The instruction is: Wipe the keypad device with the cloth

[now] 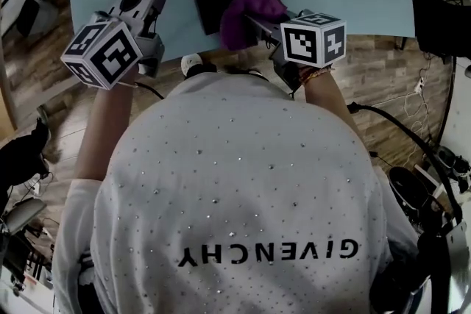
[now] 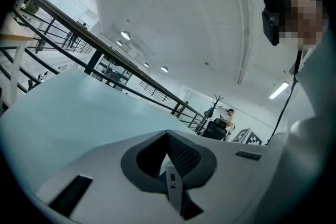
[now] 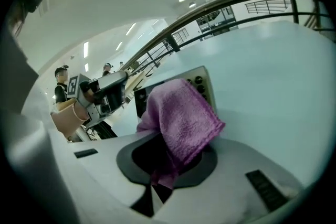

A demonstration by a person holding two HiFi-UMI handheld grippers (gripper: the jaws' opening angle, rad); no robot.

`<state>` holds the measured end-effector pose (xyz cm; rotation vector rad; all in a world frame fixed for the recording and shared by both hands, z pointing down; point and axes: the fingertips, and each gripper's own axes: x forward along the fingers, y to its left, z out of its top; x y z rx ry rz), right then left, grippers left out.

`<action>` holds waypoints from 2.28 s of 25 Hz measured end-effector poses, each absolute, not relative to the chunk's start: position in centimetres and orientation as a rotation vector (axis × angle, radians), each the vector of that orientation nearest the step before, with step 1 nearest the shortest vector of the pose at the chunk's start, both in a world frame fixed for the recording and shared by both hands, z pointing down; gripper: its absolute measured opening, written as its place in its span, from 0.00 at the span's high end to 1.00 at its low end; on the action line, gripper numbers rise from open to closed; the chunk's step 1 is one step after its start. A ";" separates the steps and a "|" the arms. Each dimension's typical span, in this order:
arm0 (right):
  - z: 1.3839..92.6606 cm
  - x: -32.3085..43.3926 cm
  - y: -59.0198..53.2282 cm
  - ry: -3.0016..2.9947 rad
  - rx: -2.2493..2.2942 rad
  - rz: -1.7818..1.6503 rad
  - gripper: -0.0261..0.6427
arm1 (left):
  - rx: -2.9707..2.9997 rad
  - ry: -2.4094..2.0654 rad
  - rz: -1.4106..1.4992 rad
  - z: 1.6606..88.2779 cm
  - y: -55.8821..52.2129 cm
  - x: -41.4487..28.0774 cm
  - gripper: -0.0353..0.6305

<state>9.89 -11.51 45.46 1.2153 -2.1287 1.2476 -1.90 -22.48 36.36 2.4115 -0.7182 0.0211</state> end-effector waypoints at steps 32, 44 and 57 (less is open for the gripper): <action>45.9 1.6 -10.2 -2.300 0.758 1.069 0.93 | 2.342 -0.873 0.002 36.8 -22.1 -7.9 0.95; 46.5 13.5 -10.0 -2.235 0.869 0.959 0.93 | 2.249 -1.074 -0.057 35.6 -18.5 -6.3 0.95; 43.7 15.8 -10.5 -2.432 0.827 0.968 0.94 | 2.247 -1.162 -0.107 34.4 -15.2 -4.7 0.94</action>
